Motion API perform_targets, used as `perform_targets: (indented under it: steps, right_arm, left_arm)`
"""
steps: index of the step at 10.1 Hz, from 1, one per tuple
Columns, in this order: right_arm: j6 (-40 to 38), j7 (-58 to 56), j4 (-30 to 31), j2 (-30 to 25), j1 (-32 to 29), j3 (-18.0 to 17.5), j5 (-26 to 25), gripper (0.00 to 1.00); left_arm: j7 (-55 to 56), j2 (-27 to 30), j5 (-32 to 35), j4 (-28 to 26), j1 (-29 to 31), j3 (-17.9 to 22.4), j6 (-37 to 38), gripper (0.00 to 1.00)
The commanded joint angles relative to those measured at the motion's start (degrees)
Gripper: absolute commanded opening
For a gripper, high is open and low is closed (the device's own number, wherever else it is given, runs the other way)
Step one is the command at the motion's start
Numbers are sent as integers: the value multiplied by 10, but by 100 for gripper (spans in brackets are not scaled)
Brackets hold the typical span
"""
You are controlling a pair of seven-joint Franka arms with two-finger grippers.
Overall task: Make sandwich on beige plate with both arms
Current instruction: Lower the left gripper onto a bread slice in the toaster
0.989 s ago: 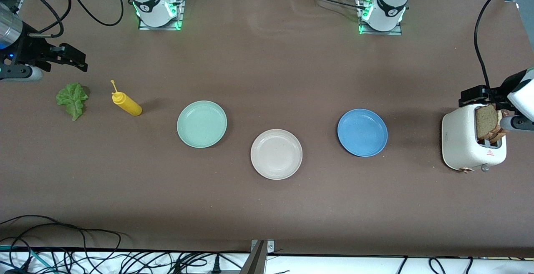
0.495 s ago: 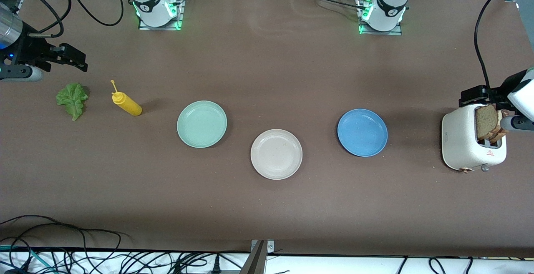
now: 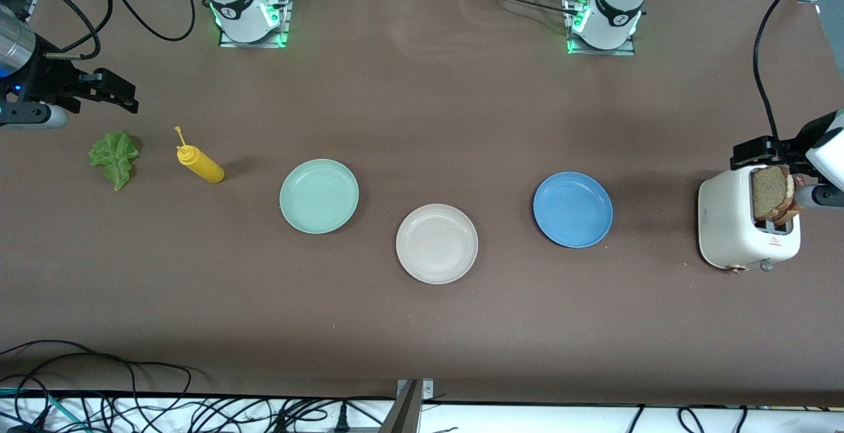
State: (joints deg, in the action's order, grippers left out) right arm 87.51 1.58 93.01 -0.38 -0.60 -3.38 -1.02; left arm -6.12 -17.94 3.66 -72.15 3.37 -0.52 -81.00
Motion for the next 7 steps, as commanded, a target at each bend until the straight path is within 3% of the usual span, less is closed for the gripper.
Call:
perform_targets:
  steps: [1, 4, 5, 7]
  right_arm:
    - [-7, -4, -11, 2, 0, 3, 1, 100]
    - [-6, -1, -11, 1, -1, 4, -2, 100]
    - [-8, 0, -11, 1, -1, 4, -3, 100]
    - [-9, 0, -11, 1, -1, 4, -3, 100]
  left_arm:
    - [-6, -1, 41, 2, 7, 3, 2, 100]
    - [-5, -37, 45, -5, 43, 4, -47, 100]
    - [-6, -104, 56, -1, 56, 3, -71, 100]
    - [-7, -101, 56, -4, 60, 3, -86, 100]
